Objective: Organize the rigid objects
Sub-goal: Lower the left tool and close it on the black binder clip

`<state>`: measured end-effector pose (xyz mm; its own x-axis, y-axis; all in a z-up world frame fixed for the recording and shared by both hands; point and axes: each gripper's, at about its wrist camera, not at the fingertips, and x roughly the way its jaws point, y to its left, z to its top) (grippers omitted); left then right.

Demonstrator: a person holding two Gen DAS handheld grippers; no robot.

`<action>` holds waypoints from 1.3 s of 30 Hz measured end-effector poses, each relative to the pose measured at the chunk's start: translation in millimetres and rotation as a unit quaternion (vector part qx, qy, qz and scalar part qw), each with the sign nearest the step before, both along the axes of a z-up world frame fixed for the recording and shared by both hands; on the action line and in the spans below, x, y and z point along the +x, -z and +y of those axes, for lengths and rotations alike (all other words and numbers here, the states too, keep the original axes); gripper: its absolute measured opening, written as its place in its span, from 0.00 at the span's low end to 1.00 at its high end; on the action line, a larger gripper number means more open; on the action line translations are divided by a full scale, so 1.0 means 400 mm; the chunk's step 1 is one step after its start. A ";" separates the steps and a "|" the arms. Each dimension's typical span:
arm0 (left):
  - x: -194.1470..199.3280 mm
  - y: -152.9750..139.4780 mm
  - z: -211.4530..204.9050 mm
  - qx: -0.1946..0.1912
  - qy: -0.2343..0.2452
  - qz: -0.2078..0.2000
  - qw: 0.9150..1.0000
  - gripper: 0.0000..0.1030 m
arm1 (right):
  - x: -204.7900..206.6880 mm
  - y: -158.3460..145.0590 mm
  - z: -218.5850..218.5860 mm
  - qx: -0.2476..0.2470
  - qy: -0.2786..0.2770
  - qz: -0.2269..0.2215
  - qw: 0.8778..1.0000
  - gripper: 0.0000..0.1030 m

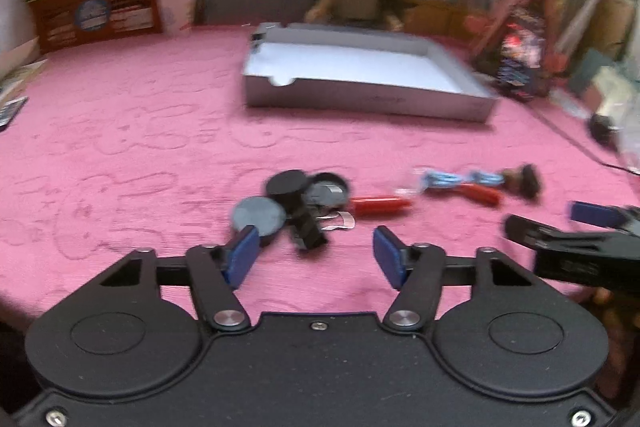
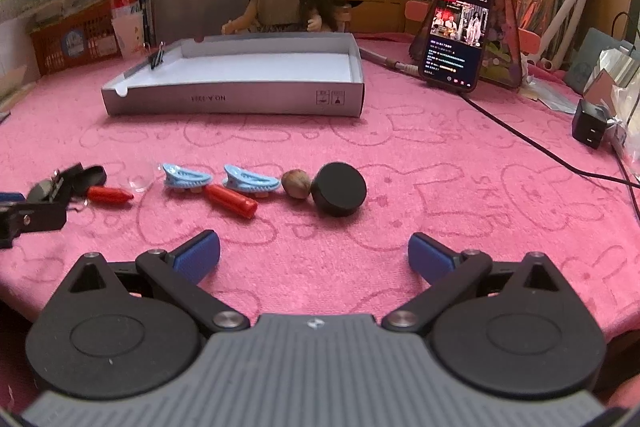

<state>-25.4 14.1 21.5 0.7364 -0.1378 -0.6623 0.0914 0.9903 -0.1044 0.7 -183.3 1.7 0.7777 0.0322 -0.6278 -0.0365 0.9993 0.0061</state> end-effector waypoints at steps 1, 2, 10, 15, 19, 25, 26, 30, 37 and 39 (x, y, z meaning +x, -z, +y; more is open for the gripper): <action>-0.004 -0.001 -0.006 -0.004 0.014 0.000 1.000 0.50 | 0.000 -0.003 -0.001 0.000 0.001 -0.004 1.000 1.00; -0.004 -0.001 -0.013 -0.005 0.023 0.001 1.000 0.46 | 0.000 -0.005 0.000 -0.004 0.001 -0.009 1.000 1.00; 0.026 0.014 -0.009 0.003 -0.006 0.004 1.000 0.37 | 0.009 -0.011 0.000 -0.024 0.009 -0.021 0.999 1.00; 0.043 0.027 0.030 0.015 -0.024 0.011 1.000 0.32 | 0.013 -0.006 -0.008 -0.022 0.016 -0.018 0.999 1.00; 0.057 0.027 0.054 0.014 -0.035 0.012 0.999 0.33 | 0.015 -0.007 -0.010 -0.022 0.017 -0.019 0.999 1.00; 0.070 0.028 0.079 0.031 -0.065 0.008 0.997 0.33 | 0.019 -0.010 -0.010 -0.023 0.017 -0.020 0.999 1.00; 0.072 0.027 0.085 0.035 -0.072 0.007 0.997 0.34 | 0.019 -0.010 -0.010 -0.023 0.017 -0.020 0.999 1.00; 0.074 0.022 0.105 0.044 -0.099 0.001 0.994 0.34 | 0.023 -0.008 -0.010 -0.020 0.017 -0.017 1.000 1.00; 0.064 0.013 0.050 0.032 -0.055 -0.017 0.998 0.40 | 0.028 -0.006 -0.009 -0.015 0.019 -0.017 1.000 1.00; 0.075 0.019 0.032 0.031 -0.059 -0.012 0.998 0.40 | 0.028 -0.006 -0.010 -0.012 0.022 -0.017 1.000 1.00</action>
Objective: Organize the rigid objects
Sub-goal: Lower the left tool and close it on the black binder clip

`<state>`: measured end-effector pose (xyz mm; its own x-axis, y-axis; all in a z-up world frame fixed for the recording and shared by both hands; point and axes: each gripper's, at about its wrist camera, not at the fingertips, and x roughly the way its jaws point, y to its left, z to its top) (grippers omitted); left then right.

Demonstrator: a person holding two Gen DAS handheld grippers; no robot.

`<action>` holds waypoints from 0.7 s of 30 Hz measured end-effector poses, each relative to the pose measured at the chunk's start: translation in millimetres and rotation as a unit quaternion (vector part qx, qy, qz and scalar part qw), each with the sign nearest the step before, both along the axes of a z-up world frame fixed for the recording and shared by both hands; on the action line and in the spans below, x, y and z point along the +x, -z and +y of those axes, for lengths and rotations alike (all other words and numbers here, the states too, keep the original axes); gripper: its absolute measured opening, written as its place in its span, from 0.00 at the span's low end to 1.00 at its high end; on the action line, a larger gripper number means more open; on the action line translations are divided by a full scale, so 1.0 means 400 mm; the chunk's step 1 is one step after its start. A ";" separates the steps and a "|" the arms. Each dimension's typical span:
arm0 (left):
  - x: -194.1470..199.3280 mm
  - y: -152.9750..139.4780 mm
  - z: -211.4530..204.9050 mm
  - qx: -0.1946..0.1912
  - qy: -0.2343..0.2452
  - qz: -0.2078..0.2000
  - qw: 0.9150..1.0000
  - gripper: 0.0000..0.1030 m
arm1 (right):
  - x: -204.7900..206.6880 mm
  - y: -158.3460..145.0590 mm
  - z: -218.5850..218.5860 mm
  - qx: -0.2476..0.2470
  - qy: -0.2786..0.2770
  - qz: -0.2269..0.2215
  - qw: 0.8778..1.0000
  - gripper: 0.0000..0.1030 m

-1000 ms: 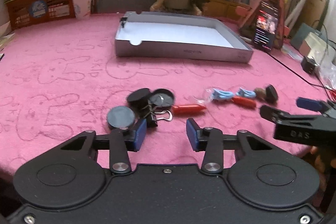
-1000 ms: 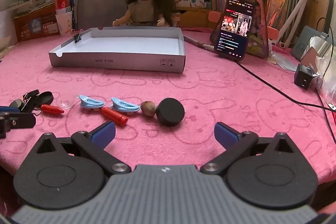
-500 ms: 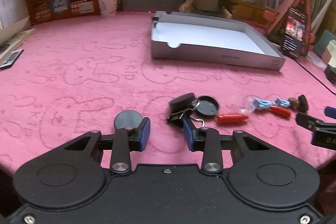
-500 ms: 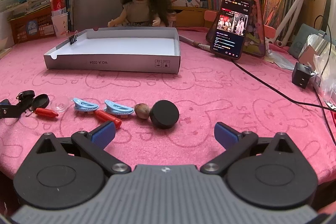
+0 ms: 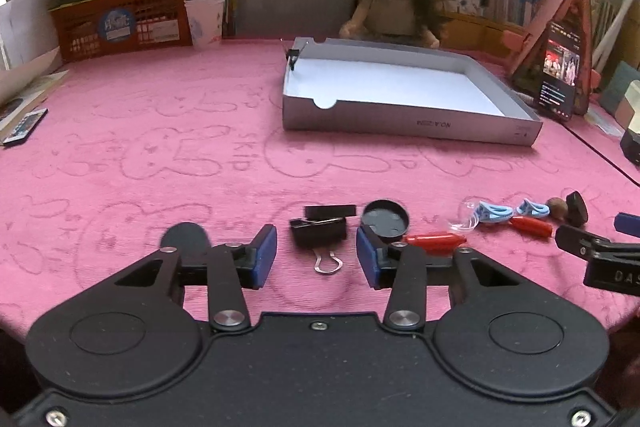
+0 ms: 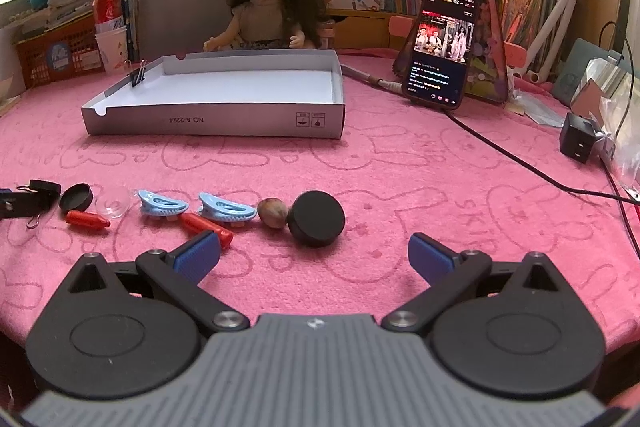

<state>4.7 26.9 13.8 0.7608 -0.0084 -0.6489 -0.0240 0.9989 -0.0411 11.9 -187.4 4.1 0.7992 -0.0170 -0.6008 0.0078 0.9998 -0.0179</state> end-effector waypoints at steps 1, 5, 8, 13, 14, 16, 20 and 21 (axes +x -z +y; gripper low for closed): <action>0.007 0.004 -0.005 -0.004 -0.004 -0.001 1.000 0.40 | 0.000 0.000 -0.001 0.001 0.001 0.000 1.000 1.00; 0.033 0.018 -0.008 -0.011 -0.024 0.003 1.000 0.30 | 0.000 0.001 -0.008 0.004 0.006 0.001 1.000 1.00; 0.036 0.018 -0.003 -0.008 -0.019 0.001 1.000 0.29 | 0.001 0.001 -0.015 0.007 0.009 0.000 1.000 1.00; 0.001 0.009 -0.004 -0.023 0.030 0.010 0.999 0.30 | 0.007 0.003 -0.020 0.012 0.013 0.000 1.000 1.00; -0.007 0.007 -0.007 -0.020 0.038 0.010 0.999 0.30 | 0.009 0.003 -0.022 0.012 0.014 -0.001 1.000 1.00; -0.020 0.006 -0.013 -0.013 0.050 0.008 0.999 0.30 | 0.015 0.004 -0.024 0.005 0.032 -0.003 0.999 1.00; -0.035 0.008 -0.022 -0.003 0.056 -0.002 0.998 0.36 | 0.023 0.004 -0.034 -0.004 0.058 -0.017 0.998 0.99; -0.036 0.011 -0.024 0.002 0.053 -0.006 0.999 0.40 | 0.025 0.003 -0.036 -0.002 0.054 -0.019 0.998 0.98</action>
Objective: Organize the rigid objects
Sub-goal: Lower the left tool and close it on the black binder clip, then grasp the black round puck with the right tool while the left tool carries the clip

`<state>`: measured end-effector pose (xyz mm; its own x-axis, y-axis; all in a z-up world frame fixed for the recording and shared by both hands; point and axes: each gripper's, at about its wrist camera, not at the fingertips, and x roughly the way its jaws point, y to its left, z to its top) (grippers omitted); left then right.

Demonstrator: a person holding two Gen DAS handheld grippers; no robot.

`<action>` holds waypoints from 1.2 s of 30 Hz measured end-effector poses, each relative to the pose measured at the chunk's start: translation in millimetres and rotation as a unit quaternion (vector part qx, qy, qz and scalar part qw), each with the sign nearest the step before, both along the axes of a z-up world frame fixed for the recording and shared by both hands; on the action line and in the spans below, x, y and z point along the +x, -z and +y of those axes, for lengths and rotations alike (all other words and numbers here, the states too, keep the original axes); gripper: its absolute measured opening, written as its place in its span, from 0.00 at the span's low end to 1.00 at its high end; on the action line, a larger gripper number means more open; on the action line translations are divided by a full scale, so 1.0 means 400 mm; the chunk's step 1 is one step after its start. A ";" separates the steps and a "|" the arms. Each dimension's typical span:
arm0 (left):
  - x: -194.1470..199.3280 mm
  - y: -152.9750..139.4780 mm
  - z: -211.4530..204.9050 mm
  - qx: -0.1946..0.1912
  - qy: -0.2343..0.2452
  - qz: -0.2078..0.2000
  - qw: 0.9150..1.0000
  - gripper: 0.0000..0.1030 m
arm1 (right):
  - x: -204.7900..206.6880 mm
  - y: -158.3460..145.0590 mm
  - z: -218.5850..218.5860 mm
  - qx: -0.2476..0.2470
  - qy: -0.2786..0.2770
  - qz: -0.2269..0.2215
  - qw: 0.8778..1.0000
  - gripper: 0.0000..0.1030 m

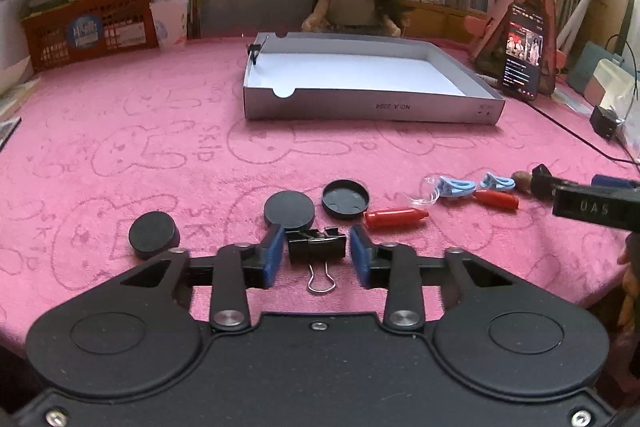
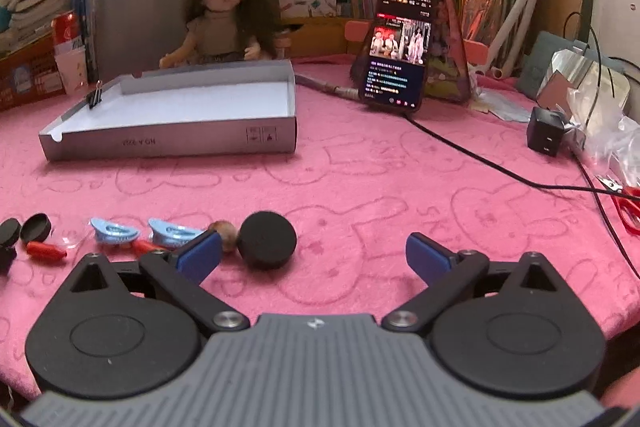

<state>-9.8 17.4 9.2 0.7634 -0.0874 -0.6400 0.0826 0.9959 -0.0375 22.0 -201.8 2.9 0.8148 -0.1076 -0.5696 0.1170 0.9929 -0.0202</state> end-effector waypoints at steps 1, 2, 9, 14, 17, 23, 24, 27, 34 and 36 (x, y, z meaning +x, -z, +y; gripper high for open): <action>-0.001 0.003 0.000 0.003 -0.004 -0.002 1.000 0.44 | 0.002 -0.001 0.001 0.000 -0.004 -0.001 1.000 0.95; -0.001 0.007 0.000 0.003 -0.008 -0.003 1.000 0.46 | 0.004 -0.001 0.003 -0.003 -0.007 -0.002 1.000 0.94; 0.002 0.018 -0.002 0.006 -0.012 0.003 1.000 0.52 | 0.015 0.002 0.011 0.018 -0.047 -0.006 0.999 0.69; 0.004 0.020 -0.010 0.008 -0.023 0.002 1.000 0.52 | 0.028 0.001 -0.001 0.056 -0.053 0.003 0.997 0.36; 0.005 0.019 -0.011 0.010 -0.028 0.001 1.000 0.42 | 0.017 -0.007 -0.001 0.052 -0.059 -0.003 0.997 0.36; 0.006 0.009 0.010 -0.008 -0.034 0.005 0.999 0.30 | -0.019 -0.023 0.010 0.036 -0.088 -0.012 0.995 0.36; 0.005 0.007 0.011 -0.010 -0.032 0.005 0.999 0.30 | -0.026 -0.025 0.013 0.034 -0.093 -0.013 0.995 0.36; -0.005 0.004 0.004 -0.013 -0.020 0.005 1.000 0.30 | -0.049 -0.032 0.024 0.028 -0.118 -0.018 0.992 0.36; -0.024 0.013 -0.028 -0.001 -0.006 -0.004 1.000 0.30 | -0.081 -0.029 0.061 0.013 -0.162 -0.016 0.987 0.36; -0.030 0.015 -0.035 0.004 -0.005 -0.008 1.000 0.30 | -0.085 -0.024 0.068 0.016 -0.168 -0.012 0.986 0.36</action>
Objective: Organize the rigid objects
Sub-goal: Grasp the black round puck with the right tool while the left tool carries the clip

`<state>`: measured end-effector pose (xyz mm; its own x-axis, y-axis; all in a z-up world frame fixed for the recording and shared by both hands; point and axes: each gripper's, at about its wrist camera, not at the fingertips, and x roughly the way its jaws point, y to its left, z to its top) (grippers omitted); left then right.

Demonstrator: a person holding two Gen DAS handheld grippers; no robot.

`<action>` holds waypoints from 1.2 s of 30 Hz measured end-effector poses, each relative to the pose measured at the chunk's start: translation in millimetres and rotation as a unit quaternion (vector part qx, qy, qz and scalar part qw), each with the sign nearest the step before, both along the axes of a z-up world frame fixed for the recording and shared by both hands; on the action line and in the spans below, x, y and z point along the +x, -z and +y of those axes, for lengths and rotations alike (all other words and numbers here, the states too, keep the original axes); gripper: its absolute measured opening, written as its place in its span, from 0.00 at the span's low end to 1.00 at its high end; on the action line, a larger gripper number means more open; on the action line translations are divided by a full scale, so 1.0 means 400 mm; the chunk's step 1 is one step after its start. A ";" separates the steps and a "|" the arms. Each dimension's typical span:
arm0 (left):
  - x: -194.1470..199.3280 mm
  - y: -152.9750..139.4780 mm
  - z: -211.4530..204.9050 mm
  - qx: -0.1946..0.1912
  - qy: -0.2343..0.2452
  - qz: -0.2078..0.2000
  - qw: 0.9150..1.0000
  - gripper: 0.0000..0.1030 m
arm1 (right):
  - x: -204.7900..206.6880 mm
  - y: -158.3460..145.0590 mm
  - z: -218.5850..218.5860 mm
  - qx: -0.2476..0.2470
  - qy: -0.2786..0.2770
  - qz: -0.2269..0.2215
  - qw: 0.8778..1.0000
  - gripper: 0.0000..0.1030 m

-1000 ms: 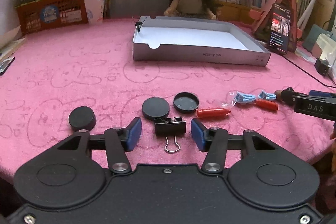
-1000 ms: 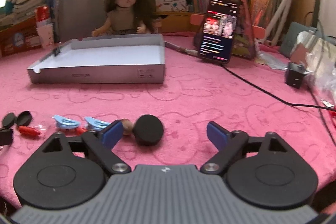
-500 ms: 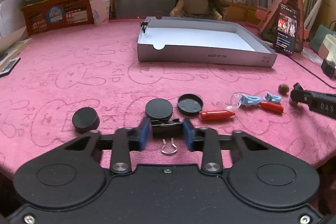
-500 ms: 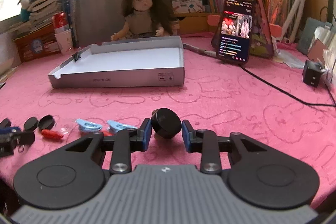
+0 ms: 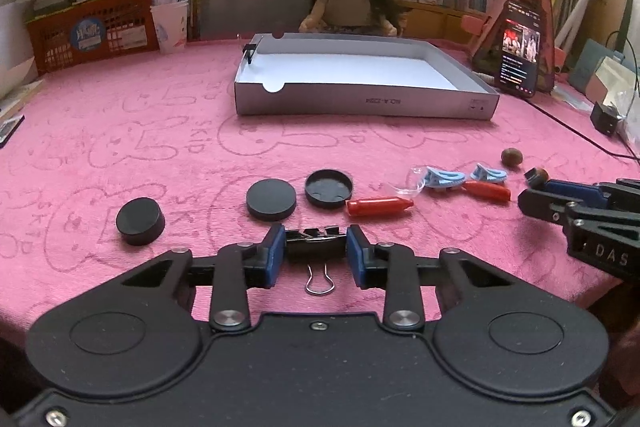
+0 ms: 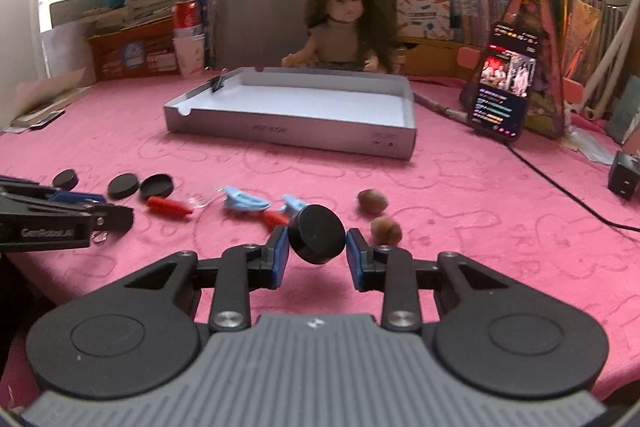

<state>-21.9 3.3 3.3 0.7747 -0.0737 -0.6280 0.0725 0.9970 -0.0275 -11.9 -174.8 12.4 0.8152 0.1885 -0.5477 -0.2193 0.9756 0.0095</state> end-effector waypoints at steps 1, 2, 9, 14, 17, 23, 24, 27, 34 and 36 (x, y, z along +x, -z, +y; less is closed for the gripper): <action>-0.002 0.001 -0.001 0.001 -0.002 -0.002 1.000 0.31 | -0.002 0.002 0.002 0.001 -0.002 0.001 1.000 0.36; -0.003 0.002 -0.003 0.002 -0.003 -0.003 1.000 0.33 | -0.004 0.005 0.004 0.003 -0.004 0.002 1.000 0.36; -0.007 0.008 -0.013 0.007 -0.005 -0.009 1.000 0.43 | -0.012 0.018 0.014 0.002 -0.003 -0.009 1.000 0.54; -0.012 0.009 -0.015 0.002 -0.008 -0.013 1.000 0.54 | -0.020 0.020 0.003 0.013 0.009 -0.031 0.999 0.70; -0.013 0.010 -0.016 -0.001 -0.011 -0.014 1.000 0.58 | -0.017 0.024 -0.010 0.028 0.019 -0.031 0.999 0.71; -0.006 0.020 -0.023 0.011 -0.025 -0.022 0.999 0.60 | -0.018 0.042 -0.009 0.032 0.032 -0.038 0.998 0.71; -0.005 0.022 -0.026 0.017 -0.026 -0.024 0.999 0.60 | -0.020 0.044 -0.005 0.029 0.032 -0.041 0.998 0.68; -0.007 0.026 -0.033 0.025 -0.034 -0.028 0.999 0.63 | -0.025 0.054 0.008 0.017 0.025 -0.043 0.999 0.62; -0.003 0.026 -0.030 0.020 -0.037 -0.026 0.999 0.63 | -0.047 0.069 0.033 -0.014 0.024 -0.061 0.998 0.36; -0.004 0.022 -0.030 0.019 -0.038 -0.028 0.999 0.45 | -0.048 0.068 0.038 -0.018 0.022 -0.061 0.998 0.36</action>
<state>-23.4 -8.9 -5.3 0.8106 0.0111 -0.5855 -0.0040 0.9999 0.0134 -31.0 -159.4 -14.8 0.8833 0.1326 -0.4497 -0.1732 0.9836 -0.0503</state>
